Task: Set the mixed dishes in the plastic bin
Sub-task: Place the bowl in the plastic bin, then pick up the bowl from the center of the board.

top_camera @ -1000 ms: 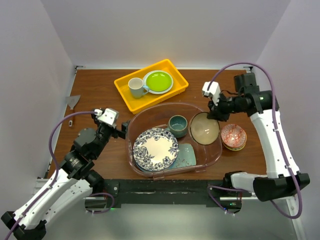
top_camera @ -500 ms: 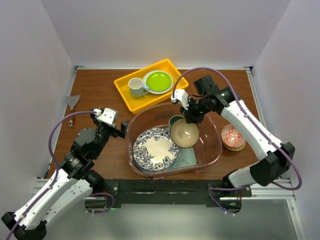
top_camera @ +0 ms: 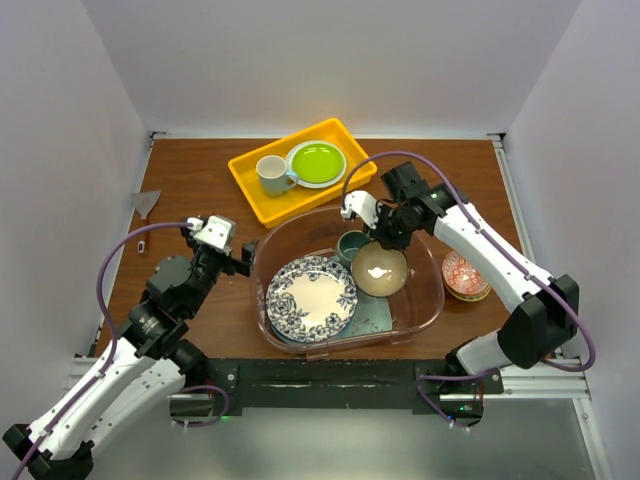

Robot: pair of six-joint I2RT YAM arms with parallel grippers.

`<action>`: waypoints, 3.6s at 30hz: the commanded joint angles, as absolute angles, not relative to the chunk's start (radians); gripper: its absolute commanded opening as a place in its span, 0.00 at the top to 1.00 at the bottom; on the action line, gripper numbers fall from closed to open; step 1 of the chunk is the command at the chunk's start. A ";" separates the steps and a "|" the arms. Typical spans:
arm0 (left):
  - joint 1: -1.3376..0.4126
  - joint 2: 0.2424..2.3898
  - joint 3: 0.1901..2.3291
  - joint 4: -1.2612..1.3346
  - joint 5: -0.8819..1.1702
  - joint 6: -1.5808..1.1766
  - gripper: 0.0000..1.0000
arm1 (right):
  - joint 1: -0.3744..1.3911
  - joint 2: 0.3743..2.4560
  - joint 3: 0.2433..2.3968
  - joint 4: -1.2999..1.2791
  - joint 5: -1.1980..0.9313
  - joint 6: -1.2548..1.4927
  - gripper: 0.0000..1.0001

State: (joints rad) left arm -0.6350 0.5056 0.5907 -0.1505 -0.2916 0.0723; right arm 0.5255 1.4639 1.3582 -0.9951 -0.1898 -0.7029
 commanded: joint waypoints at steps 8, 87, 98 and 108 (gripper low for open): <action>-0.629 0.502 0.586 -0.101 -0.284 0.089 0.00 | 0.532 1.410 1.223 -0.999 -0.160 -0.799 1.00; -0.627 0.488 0.589 -0.104 -0.267 0.084 0.00 | 0.009 0.959 1.227 -0.919 -0.252 -0.485 0.01; -0.627 0.474 0.586 -0.103 -0.262 0.083 0.00 | -0.225 1.035 1.259 -0.966 -0.363 -0.577 0.01; -0.627 0.469 0.587 -0.103 -0.253 0.081 0.00 | -0.383 1.104 1.284 -1.037 -0.431 -0.690 0.01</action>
